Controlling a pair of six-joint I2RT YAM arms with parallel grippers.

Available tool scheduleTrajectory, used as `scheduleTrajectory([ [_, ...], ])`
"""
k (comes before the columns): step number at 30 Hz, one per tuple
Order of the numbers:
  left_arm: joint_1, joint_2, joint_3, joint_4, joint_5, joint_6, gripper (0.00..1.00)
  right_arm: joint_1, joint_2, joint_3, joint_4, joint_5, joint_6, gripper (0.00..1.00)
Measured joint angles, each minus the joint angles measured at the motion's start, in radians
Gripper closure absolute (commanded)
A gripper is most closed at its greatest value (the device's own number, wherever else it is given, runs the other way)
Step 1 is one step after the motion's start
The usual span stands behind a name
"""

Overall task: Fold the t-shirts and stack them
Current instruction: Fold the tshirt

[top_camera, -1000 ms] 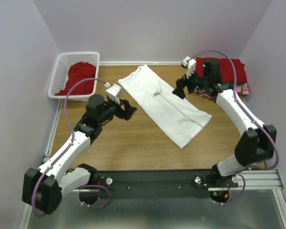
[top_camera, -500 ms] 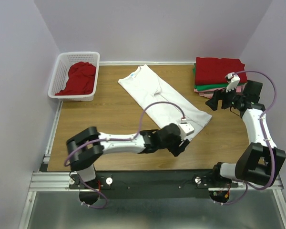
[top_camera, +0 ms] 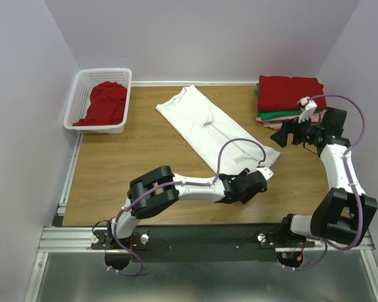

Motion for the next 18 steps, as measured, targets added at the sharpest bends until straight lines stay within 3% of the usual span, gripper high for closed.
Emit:
scheduleTrajectory([
  [5, -0.011, 0.045, 0.045, -0.05, -0.045, -0.001, 0.49, 0.0, 0.0, -0.001, 0.0, -0.01, 0.002, 0.0],
  [10, -0.025, 0.079, 0.097, -0.111, -0.114, -0.008, 0.69, 0.0, 0.0, -0.002, 0.0, -0.014, 0.008, 0.0],
  [14, -0.032, 0.09, 0.107, -0.13, -0.15, -0.011, 0.78, -0.001, 0.0, -0.002, 0.0, -0.014, 0.008, 0.0],
  [18, -0.038, 0.088, 0.093, -0.127, -0.166, -0.008, 0.95, -0.006, 0.0, -0.003, 0.0, -0.018, 0.008, 0.0],
])
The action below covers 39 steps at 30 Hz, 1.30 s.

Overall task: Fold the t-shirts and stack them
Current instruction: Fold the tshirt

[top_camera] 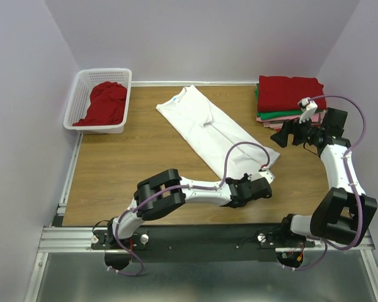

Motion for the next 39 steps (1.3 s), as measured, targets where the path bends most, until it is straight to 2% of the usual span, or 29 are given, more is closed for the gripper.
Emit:
scheduleTrajectory([
  [3, -0.005, -0.017, -0.032, 0.015, -0.002, 0.0, 1.0, -0.006, 0.0, -0.006, 0.0, -0.01, -0.005, 0.0],
  [8, -0.026, -0.101, -0.155, 0.032, 0.004, -0.006, 1.0, -0.008, -0.009, -0.033, -0.007, -0.047, -0.057, 0.0],
  [16, -0.105, -0.273, -0.379, 0.05, 0.072, -0.088, 1.0, -0.008, -0.108, -0.108, -0.082, -0.071, -0.242, 0.0],
  [20, -0.143, -0.342, -0.459, 0.056, 0.116, -0.156, 1.0, -0.008, -0.109, -0.113, -0.161, -0.075, -0.339, 0.01],
  [25, -0.169, -0.42, -0.542, 0.06, 0.167, -0.244, 1.0, -0.007, 0.011, -0.077, -0.623, -0.119, -0.99, 0.01],
  [29, -0.187, -0.436, -0.559, 0.061, 0.186, -0.285, 1.0, 0.014, -0.007, -0.158, -0.792, -0.056, -1.354, 0.01],
  [31, -0.192, -0.436, -0.56, 0.063, 0.188, -0.293, 1.0, 0.052, -0.046, -0.197, -0.847, -0.015, -1.453, 0.02],
  [35, -0.191, -0.437, -0.561, 0.064, 0.188, -0.312, 1.0, 0.18, -0.15, -0.259, -0.868, 0.048, -1.547, 0.07],
  [37, -0.191, -0.437, -0.561, 0.064, 0.188, -0.317, 1.0, 0.241, -0.21, -0.291, -0.869, 0.079, -1.571, 0.15],
  [39, -0.191, -0.437, -0.561, 0.064, 0.188, -0.324, 1.0, 0.276, -0.233, -0.302, -0.864, 0.107, -1.582, 0.27],
])
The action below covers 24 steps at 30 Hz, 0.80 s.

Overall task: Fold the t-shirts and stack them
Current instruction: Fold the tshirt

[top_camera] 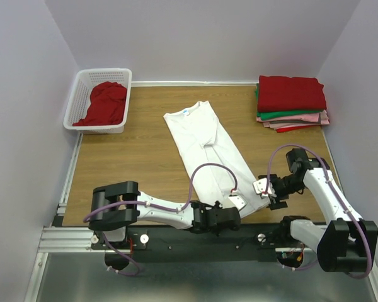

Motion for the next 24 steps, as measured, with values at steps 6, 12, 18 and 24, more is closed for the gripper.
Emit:
scheduleTrajectory([
  [6, 0.001, 0.0, 0.0, 0.0, 0.0, -0.018, 1.0, 0.027, 0.036, -0.001, 0.019, 0.087, -0.042, 0.58],
  [12, -0.005, 0.004, 0.002, -0.002, 0.035, -0.04, 1.0, 0.091, 0.069, -0.012, 0.047, 0.189, -0.052, 0.48],
  [18, -0.004, 0.004, 0.002, -0.003, 0.039, -0.053, 1.0, 0.146, 0.069, -0.079, 0.122, 0.245, -0.058, 0.47],
  [24, -0.003, 0.006, 0.006, -0.006, 0.039, -0.058, 1.0, 0.177, 0.07, -0.116, 0.173, 0.274, -0.059, 0.46],
])
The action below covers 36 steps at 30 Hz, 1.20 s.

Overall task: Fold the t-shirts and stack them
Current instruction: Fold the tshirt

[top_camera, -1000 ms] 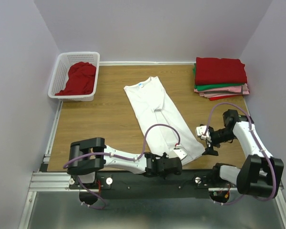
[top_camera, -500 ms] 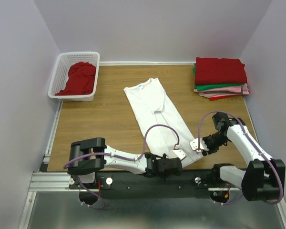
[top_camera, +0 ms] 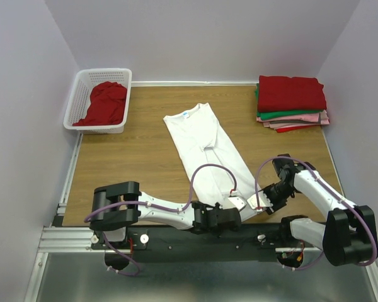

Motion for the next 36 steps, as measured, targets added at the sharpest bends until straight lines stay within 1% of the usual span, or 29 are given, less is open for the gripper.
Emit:
scheduleTrajectory([
  [3, 0.0, 0.001, 0.001, -0.002, 0.0, -0.001, 1.0, 0.004, -0.001, -0.014, 0.014, 0.005, 0.0, 0.49],
  [7, 0.0, 0.001, 0.001, -0.002, -0.001, -0.008, 1.0, 0.005, -0.011, -0.024, 0.013, 0.014, 0.007, 0.61],
  [9, 0.001, 0.001, 0.001, -0.002, -0.001, -0.011, 1.0, 0.006, -0.014, -0.026, 0.01, 0.014, 0.012, 0.66],
  [10, 0.001, 0.001, 0.001, -0.002, -0.001, -0.013, 1.0, 0.006, -0.014, -0.027, 0.009, 0.015, 0.014, 0.71],
  [11, 0.001, 0.001, 0.001, -0.002, -0.001, -0.014, 1.0, 0.006, -0.013, -0.027, 0.008, 0.015, 0.013, 0.72],
  [12, 0.001, 0.001, 0.001, -0.002, -0.001, -0.014, 1.0, 0.006, -0.013, -0.027, 0.01, 0.015, 0.015, 0.79],
  [13, 0.001, 0.001, 0.001, -0.002, -0.002, -0.014, 1.0, 0.006, -0.013, -0.027, 0.01, 0.015, 0.015, 0.95],
  [14, 0.002, 0.001, 0.001, -0.002, -0.002, -0.014, 1.0, 0.006, -0.013, -0.027, 0.013, 0.014, 0.015, 0.99],
  [19, 0.01, -0.003, -0.002, 0.0, -0.001, -0.021, 1.0, 0.007, -0.013, -0.026, 0.027, 0.002, 0.03, 1.0],
  [23, 0.028, -0.028, -0.035, 0.021, 0.007, -0.029, 1.0, 0.007, 0.004, -0.004, 0.038, -0.029, 0.068, 1.0],
  [27, 0.06, -0.072, -0.072, 0.04, 0.021, -0.032, 1.0, 0.007, 0.022, 0.084, 0.028, -0.1, 0.126, 0.99],
  [30, 0.104, -0.126, -0.114, 0.073, 0.026, -0.029, 1.0, 0.007, 0.031, 0.176, 0.021, -0.164, 0.176, 1.0],
  [36, 0.253, -0.263, -0.216, 0.146, 0.053, -0.007, 1.0, 0.007, 0.103, 0.307, 0.023, -0.259, 0.288, 1.0],
])
